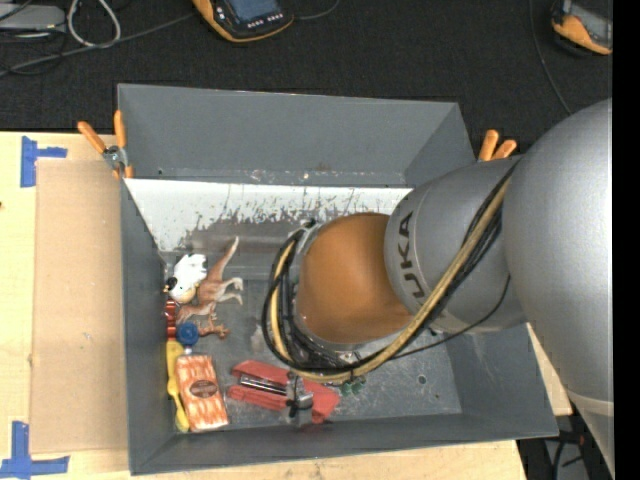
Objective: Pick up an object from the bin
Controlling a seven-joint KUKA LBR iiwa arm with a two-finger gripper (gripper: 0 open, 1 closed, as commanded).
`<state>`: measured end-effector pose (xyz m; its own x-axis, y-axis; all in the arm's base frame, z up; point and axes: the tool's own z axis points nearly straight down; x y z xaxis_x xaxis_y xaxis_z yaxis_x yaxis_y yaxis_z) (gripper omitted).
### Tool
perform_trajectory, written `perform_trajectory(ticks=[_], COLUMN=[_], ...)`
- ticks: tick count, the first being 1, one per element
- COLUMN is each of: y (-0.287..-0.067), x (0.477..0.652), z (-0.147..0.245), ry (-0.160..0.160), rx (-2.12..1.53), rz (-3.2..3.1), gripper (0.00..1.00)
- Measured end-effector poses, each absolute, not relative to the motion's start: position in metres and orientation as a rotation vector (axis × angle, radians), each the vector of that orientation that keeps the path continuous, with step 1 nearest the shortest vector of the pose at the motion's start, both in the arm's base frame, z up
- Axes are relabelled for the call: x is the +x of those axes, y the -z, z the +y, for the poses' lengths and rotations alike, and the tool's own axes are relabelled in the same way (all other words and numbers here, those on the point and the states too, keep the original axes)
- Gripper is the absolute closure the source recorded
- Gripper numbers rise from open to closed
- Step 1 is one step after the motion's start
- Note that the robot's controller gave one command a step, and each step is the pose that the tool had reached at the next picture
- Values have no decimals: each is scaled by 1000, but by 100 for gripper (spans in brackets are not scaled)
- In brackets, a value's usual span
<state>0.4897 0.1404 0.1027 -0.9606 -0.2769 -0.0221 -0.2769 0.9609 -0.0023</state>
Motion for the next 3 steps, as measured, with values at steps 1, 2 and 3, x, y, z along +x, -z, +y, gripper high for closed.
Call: perform_trajectory(ticks=[1, 2, 3], y=[-83, -83, -191], x=[514, 514, 517], z=[99, 99, 84], ry=[0, 0, 0], rx=[-273, -272, -273], rz=[3114, 3114, 3116], gripper=[100, 100, 100])
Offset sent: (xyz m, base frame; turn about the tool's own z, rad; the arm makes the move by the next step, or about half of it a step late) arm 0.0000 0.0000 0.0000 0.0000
